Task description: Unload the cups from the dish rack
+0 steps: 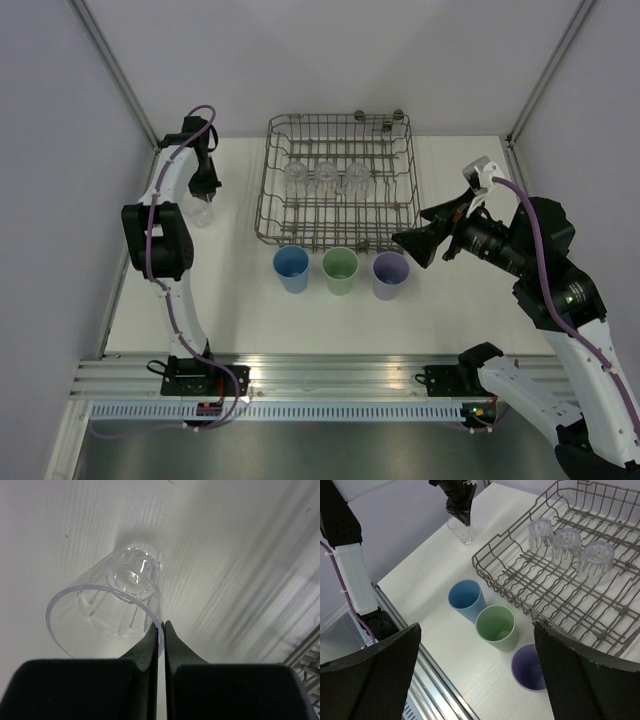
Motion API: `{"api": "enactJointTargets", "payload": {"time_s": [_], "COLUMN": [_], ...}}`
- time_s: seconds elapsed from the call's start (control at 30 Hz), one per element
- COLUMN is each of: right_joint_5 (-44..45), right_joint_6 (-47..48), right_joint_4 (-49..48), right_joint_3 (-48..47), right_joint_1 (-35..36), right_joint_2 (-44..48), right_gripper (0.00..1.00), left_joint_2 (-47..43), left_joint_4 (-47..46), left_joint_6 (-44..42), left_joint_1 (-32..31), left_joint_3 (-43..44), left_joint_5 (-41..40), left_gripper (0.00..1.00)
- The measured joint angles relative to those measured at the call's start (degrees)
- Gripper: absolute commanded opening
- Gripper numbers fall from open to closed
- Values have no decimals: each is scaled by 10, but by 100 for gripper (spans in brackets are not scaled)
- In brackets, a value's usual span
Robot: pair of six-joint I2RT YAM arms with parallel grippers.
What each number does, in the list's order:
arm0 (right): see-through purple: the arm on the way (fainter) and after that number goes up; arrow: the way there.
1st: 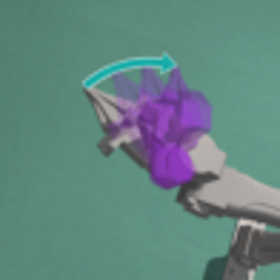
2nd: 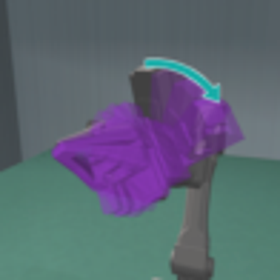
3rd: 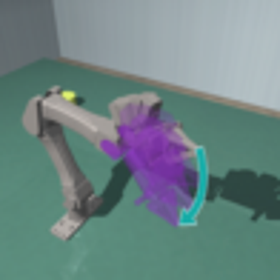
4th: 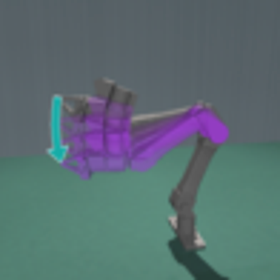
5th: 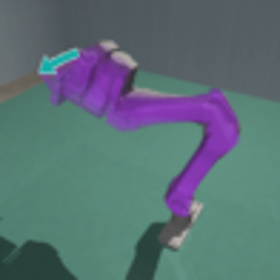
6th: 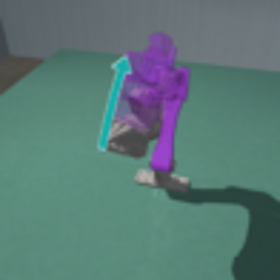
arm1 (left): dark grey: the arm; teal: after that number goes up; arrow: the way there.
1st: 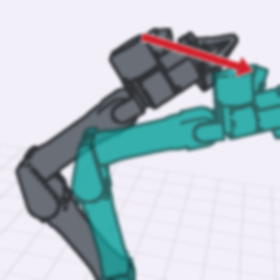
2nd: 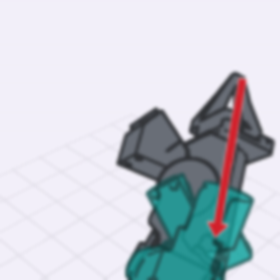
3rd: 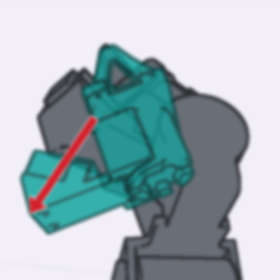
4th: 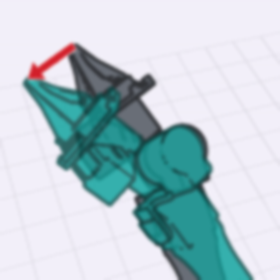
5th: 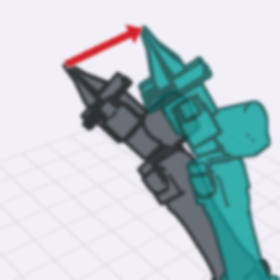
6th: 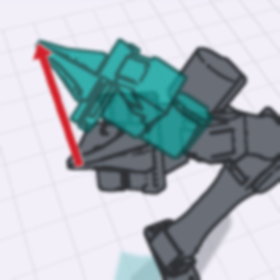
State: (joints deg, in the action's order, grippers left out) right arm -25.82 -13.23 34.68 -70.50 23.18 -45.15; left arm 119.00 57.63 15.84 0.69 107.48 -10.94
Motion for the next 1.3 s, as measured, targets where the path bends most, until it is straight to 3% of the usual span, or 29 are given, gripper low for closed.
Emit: {"api": "enactJointTargets", "payload": {"time_s": [0.37, 0.47, 0.5, 0.6, 0.9, 1.13, 1.17, 1.2, 1.3], "right_joint_5": [2, 2, 2, 2, 3, 4, 3, 3, 2], "right_joint_6": [0, 0, 0, 0, -2, -23, -29, -34, -52], "right_joint_4": [-4, -4, -4, -4, -5, -22, -28, -34, -51], "right_joint_3": [1, 1, 1, 2, 5, 12, 15, 18, 24], "right_joint_1": [13, 15, 15, 15, 15, 15, 15, 15, 15], "right_joint_2": [1, 1, 1, -1, -11, -39, -45, -50, -71], "right_gripper": [98, 98, 98, 98, 98, 98, 98, 98, 98], "left_joint_2": [68, 69, 69, 69, 40, -69, -86, -104, -150], "left_joint_4": [10, 11, 11, 15, 22, 16, 14, 13, 6], "left_joint_6": [-12, -15, -16, -21, -22, -22, -22, -22, -22], "left_joint_1": [38, 38, 38, 38, 38, 38, 38, 38, 38], "left_joint_3": [62, 63, 63, 63, 46, -28, -39, -48, -77], "left_joint_5": [6, 6, 6, 8, 33, 77, 86, 92, 114], "left_gripper": [3, 22, 33, 48, 71, 85, 89, 99, 100]}}
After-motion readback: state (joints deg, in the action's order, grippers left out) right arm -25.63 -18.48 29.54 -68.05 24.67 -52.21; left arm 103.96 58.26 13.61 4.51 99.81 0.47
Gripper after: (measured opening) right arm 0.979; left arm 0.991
